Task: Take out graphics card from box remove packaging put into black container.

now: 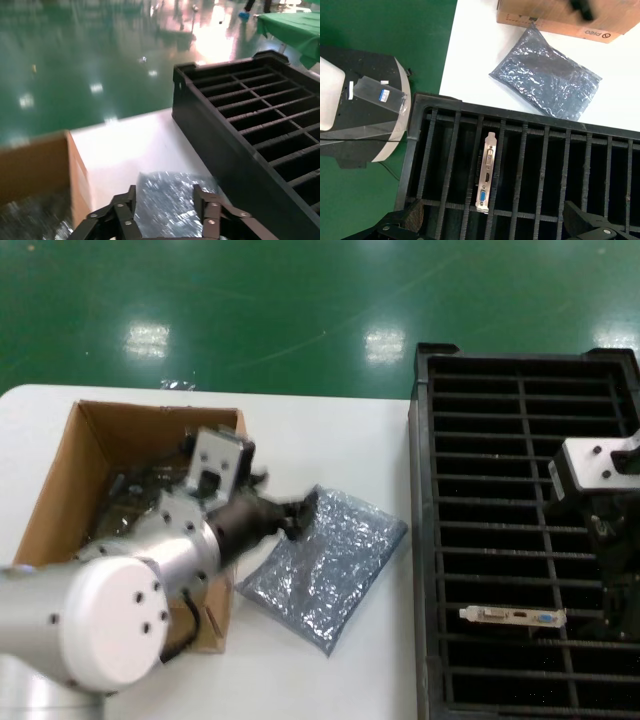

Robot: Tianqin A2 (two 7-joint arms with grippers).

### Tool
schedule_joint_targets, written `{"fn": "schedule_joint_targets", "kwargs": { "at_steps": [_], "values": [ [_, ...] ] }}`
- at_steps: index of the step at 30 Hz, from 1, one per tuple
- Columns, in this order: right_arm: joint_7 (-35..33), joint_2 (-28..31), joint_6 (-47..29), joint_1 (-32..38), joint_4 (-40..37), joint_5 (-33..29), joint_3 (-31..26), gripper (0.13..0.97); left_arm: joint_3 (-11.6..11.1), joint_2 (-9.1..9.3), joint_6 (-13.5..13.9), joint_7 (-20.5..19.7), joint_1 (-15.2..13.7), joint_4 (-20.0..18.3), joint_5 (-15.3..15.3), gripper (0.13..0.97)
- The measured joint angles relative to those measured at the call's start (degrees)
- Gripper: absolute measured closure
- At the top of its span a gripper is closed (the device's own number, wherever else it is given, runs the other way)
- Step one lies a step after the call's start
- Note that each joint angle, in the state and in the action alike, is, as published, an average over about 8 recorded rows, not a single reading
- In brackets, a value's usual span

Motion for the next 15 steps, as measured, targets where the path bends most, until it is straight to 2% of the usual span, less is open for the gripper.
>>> {"fn": "schedule_joint_targets", "kwargs": {
  "at_steps": [3, 6, 8, 10, 12, 15],
  "values": [
    [0.0, 0.0, 0.0, 0.0, 0.0, 0.0, 0.0, 0.129, 1.1, -2.18, -0.8, 4.6, -0.2, -3.8, 1.4, 0.672],
    [0.0, 0.0, 0.0, 0.0, 0.0, 0.0, 0.0, 0.129, 2.7, -5.24, -2.2, 11.1, 0.0, -8.3, 5.3, 0.598],
    [0.0, 0.0, 0.0, 0.0, 0.0, 0.0, 0.0, 0.129, 3.7, -7.3, -3.3, 15.6, 0.4, -10.8, 9.0, 0.548],
    [0.0, 0.0, 0.0, 0.0, 0.0, 0.0, 0.0, 0.129, 4.4, -9.41, -4.6, 20.2, 1.0, -12.8, 13.3, 0.548],
    [0.0, 0.0, 0.0, 0.0, 0.0, 0.0, 0.0, 0.129, 4.6, -11.2, -5.9, 24.8, 1.7, -14.1, 18.0, 0.548],
    [0.0, 0.0, 0.1, -0.1, 0.0, 0.0, 0.1, 0.129, 4.3, -13.2, -7.5, 30.8, 2.9, -15.3, 24.3, 0.472]
  ]
}}
